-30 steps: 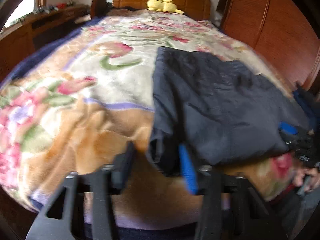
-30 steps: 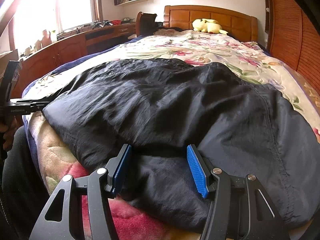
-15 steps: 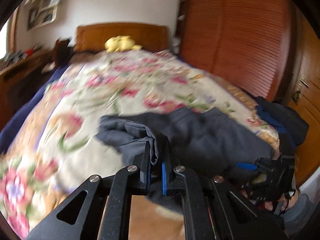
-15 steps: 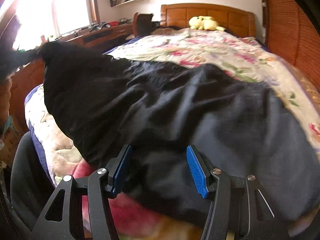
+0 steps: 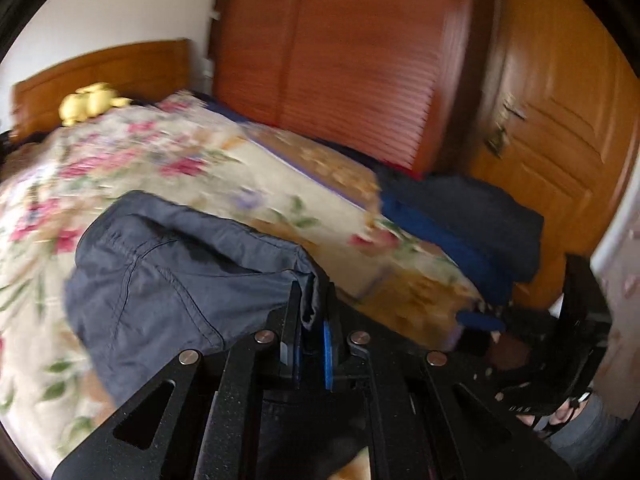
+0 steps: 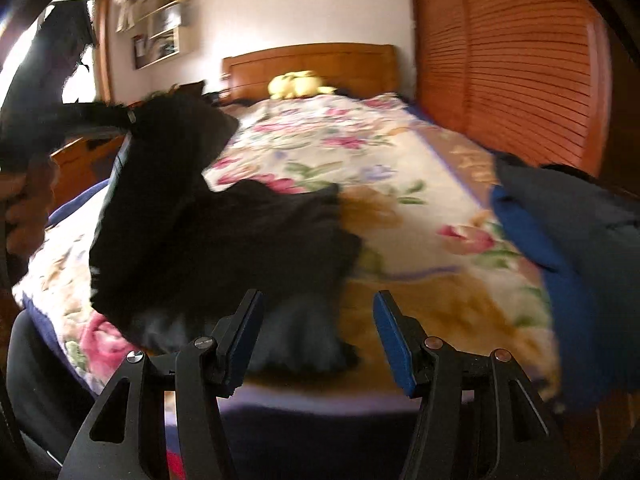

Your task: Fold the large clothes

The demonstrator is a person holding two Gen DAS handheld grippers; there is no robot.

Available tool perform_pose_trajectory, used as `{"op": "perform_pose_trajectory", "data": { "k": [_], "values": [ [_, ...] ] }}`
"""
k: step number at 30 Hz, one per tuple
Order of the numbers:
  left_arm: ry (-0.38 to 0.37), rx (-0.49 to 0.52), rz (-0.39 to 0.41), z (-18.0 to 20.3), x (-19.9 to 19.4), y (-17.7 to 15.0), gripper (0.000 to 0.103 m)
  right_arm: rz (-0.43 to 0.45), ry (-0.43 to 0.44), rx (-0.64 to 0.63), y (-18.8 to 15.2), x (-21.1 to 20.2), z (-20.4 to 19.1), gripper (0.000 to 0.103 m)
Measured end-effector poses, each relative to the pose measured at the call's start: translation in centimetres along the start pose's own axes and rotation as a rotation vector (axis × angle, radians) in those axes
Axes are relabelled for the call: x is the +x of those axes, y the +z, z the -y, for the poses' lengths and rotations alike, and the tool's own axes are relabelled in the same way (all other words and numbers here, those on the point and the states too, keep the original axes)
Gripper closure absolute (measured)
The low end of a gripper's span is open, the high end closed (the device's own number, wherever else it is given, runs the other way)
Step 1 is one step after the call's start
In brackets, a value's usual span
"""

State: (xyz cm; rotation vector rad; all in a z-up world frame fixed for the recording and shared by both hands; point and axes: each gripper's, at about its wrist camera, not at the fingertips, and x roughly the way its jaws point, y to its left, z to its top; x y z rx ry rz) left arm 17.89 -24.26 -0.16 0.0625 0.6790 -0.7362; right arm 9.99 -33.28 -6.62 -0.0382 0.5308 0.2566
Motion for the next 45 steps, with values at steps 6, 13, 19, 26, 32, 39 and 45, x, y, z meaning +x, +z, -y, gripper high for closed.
{"op": "perform_pose_trajectory", "data": {
  "k": [6, 13, 19, 26, 32, 39, 45],
  "values": [
    [-0.001, 0.049, -0.115, 2.9, 4.9, -2.4, 0.095, -0.006, -0.028, 0.034, -1.0, -1.0, 1.1, 0.044],
    [0.029, 0.033, -0.081, 2.5, 2.5, -2.2, 0.088, -0.003, -0.008, 0.027, -0.6, -1.1, 0.2, 0.044],
    [0.061, 0.01, 0.02, 0.5, -2.6, -2.1, 0.069, 0.034, 0.011, 0.001, 0.5, -1.5, -0.2, 0.044],
    [0.171, -0.015, 0.053, -3.6, -6.5, -4.4, 0.069, 0.066, 0.04, -0.054, 3.4, -0.8, -2.9, 0.044],
    [0.228, -0.091, 0.046, -7.9, -8.2, -7.4, 0.069, 0.077, 0.089, -0.12, 6.4, 1.7, -6.1, 0.044],
    [0.272, -0.158, 0.042, -11.6, -9.7, -10.5, 0.069, 0.007, 0.129, -0.164, 9.3, 7.2, -8.7, 0.044],
    [0.295, -0.185, 0.04, -13.1, -10.2, -12.3, 0.069, -0.113, 0.08, -0.21, 10.1, 12.0, -9.1, 0.044]
  ]
}}
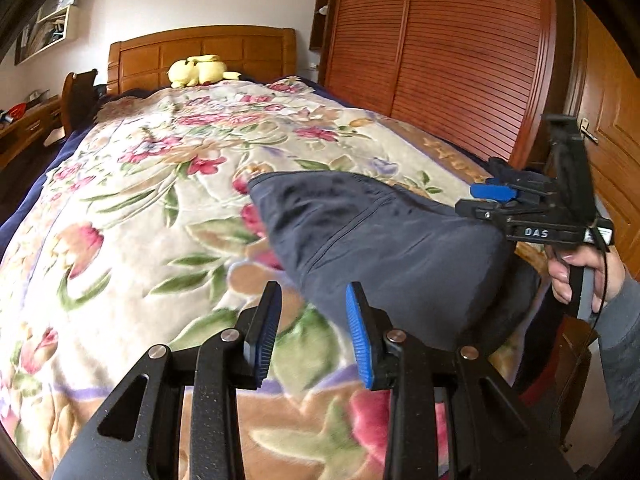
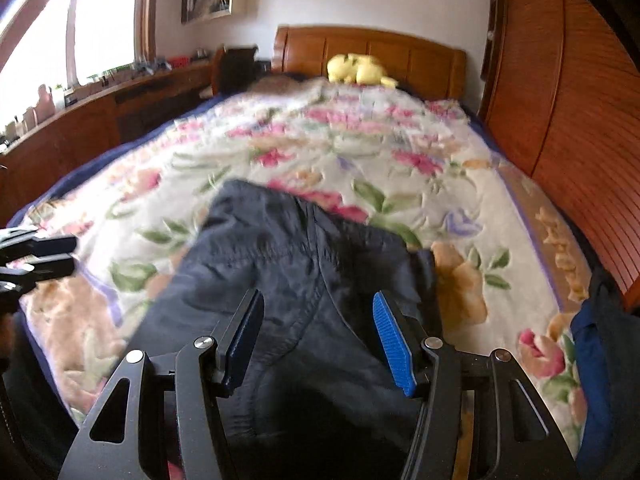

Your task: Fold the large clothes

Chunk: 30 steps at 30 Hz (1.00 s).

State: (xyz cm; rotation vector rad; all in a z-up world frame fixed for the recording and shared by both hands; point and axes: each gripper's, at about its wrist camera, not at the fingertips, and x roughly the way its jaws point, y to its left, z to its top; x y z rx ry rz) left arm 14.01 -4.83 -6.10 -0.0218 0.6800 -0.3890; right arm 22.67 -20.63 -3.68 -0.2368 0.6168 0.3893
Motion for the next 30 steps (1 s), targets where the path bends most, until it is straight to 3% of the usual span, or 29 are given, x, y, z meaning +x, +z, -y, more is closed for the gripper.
{"op": "perform_pose_trajectory", "data": {
  "k": [5, 10, 18, 30],
  "values": [
    [-0.006, -0.017, -0.009, -0.7, 0.3, -0.9, 0.069, -0.098, -0.006, 0.008, -0.8, 2.5, 0.7, 0.044],
    [-0.011, -0.022, -0.025, -0.8, 0.9, -1.6, 0.069, -0.161, 0.027, 0.076, -1.7, 3.9, 1.6, 0.035],
    [-0.008, -0.016, -0.041, -0.5, 1.2, -2.0, 0.069, -0.168, 0.113, 0.198, -2.8, 5.9, 3.6, 0.03],
    [-0.005, -0.012, -0.047, -0.3, 1.4, -2.3, 0.069, -0.148, 0.129, 0.217, -4.2, 5.4, 3.7, 0.03]
  ]
}}
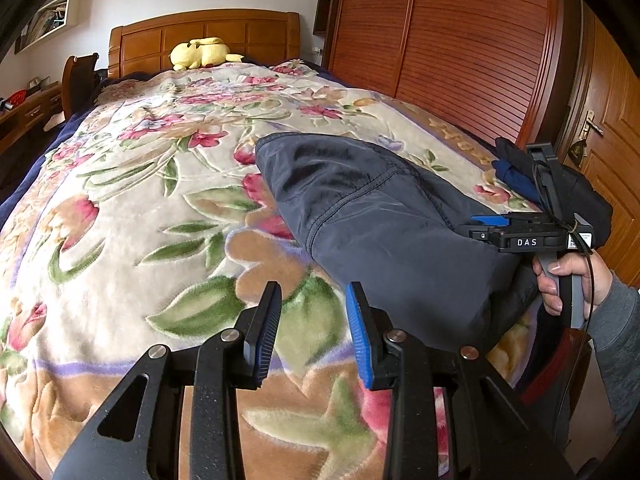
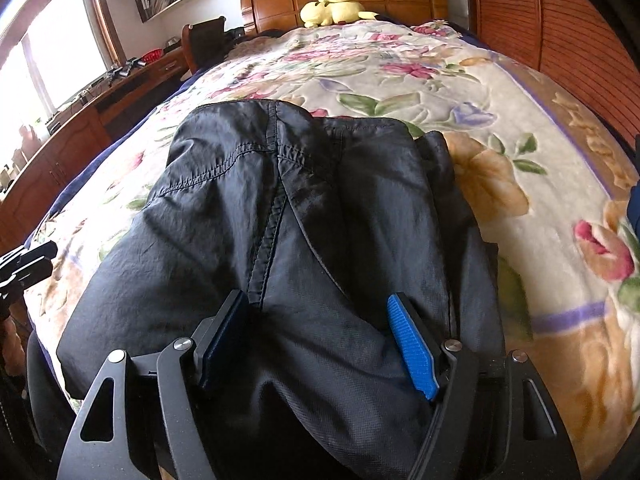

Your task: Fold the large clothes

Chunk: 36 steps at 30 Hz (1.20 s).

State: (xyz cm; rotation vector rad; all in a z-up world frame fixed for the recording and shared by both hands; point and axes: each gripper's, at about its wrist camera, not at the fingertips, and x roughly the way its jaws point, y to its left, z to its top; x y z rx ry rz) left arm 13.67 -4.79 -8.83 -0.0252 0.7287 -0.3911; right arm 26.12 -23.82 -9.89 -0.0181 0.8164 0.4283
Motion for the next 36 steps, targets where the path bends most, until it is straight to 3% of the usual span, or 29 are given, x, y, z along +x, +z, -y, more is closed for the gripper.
{"op": "perform_pose_trajectory", "data": {
  "k": [6, 8, 10, 12, 13, 23, 26, 30, 35, 36],
  "values": [
    [0.004, -0.002, -0.01, 0.0, 0.3, -0.3, 0.069, 0.0, 0.009, 0.008, -0.2, 0.1, 0.1, 0.03],
    [0.005, -0.002, -0.014, -0.1, 0.4, -0.2, 0.069, -0.008, 0.013, 0.001, -0.2, 0.0, -0.1, 0.039],
    [0.005, -0.003, -0.016, -0.1, 0.4, -0.2, 0.069, -0.022, 0.053, -0.011, -0.1, -0.2, -0.4, 0.07],
    [0.005, -0.002, -0.015, -0.1, 0.4, -0.2, 0.069, -0.033, 0.056, -0.064, -0.1, -0.8, -1.4, 0.093],
    [0.004, -0.001, -0.015, -0.1, 0.4, -0.2, 0.069, -0.027, 0.033, -0.097, -0.1, -1.2, -2.0, 0.096],
    [-0.04, 0.057, 0.02, 1.6, 2.2, 3.2, 0.069, 0.207, -0.078, -0.136, -0.8, -11.2, -2.3, 0.1],
    [-0.057, 0.085, 0.032, 2.5, 4.0, 5.4, 0.064, 0.178, -0.155, -0.097, -2.2, -11.7, -0.1, 0.1],
    [-0.077, 0.09, 0.018, 2.9, 7.4, 8.2, 0.055, 0.072, -0.17, -0.061, -4.7, -9.1, 1.7, 0.099],
    [-0.056, 0.094, -0.023, 2.7, 11.7, 10.5, 0.053, 0.082, -0.196, -0.061, -5.7, -9.1, 1.3, 0.097],
    [-0.045, 0.103, -0.033, 2.7, 12.6, 10.8, 0.053, 0.081, -0.201, -0.055, -5.7, -9.1, 1.3, 0.09]
  ]
}}
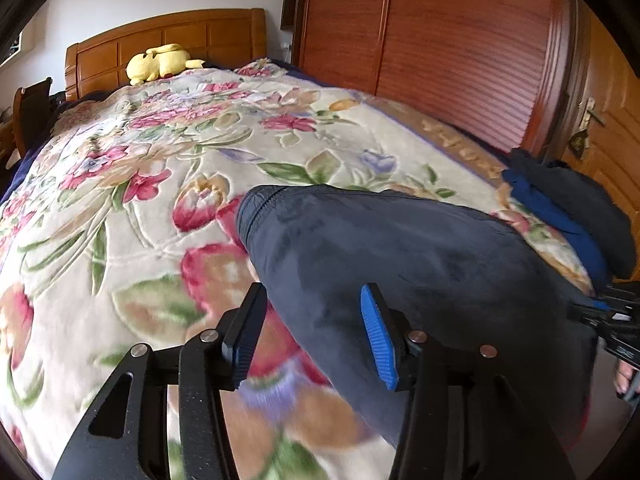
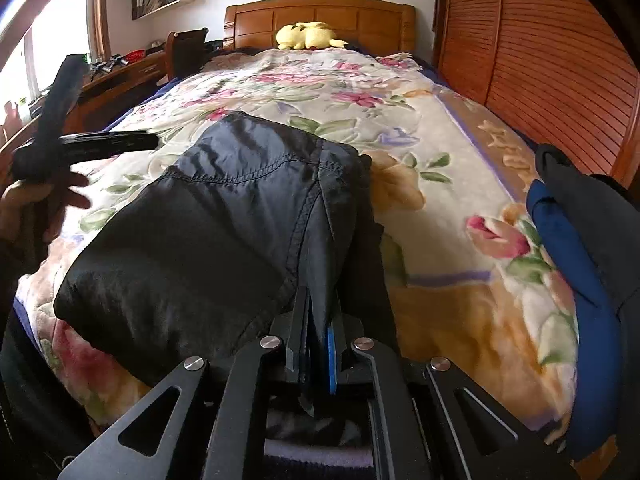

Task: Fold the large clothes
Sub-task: 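Grasp the jacket with the left gripper too and carry it toward the clothes pile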

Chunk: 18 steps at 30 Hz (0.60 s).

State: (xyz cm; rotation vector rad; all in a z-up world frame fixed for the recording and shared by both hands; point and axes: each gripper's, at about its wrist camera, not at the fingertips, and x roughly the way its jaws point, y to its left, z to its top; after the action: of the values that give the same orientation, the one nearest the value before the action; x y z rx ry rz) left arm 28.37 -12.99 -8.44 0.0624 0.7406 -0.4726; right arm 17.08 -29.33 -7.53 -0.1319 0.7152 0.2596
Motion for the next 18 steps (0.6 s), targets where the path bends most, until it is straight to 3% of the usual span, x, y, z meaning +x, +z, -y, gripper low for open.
{"op": "perform_pose_trajectory", "data": {
  "k": [1, 4, 9, 14, 16, 18],
  "values": [
    [0.009, 0.008, -0.007, -0.1, 0.6, 0.2, 0.053, -0.002, -0.011, 0.01, 0.0, -0.1, 0.0, 0.086],
    [0.024, 0.019, -0.025, -0.5, 2.2, 0.8, 0.053, -0.002, -0.062, 0.048, 0.5, -0.8, 0.3, 0.055],
    [0.054, 0.022, -0.066, -1.7, 5.5, 1.9, 0.053, -0.035, -0.036, 0.138, -1.0, -0.9, 0.7, 0.033],
    [0.058, 0.008, -0.077, -2.4, 7.7, 2.5, 0.048, -0.055, -0.01, 0.217, -2.0, 0.4, 1.5, 0.026],
    [0.082, 0.007, -0.079, -2.7, 8.4, 2.6, 0.036, -0.054, -0.004, 0.222, -2.2, 0.7, 1.3, 0.026],
    [0.085, -0.005, -0.086, -3.1, 9.1, 2.6, 0.031, -0.058, 0.009, 0.224, -2.4, 1.1, 1.1, 0.026]
  ]
}}
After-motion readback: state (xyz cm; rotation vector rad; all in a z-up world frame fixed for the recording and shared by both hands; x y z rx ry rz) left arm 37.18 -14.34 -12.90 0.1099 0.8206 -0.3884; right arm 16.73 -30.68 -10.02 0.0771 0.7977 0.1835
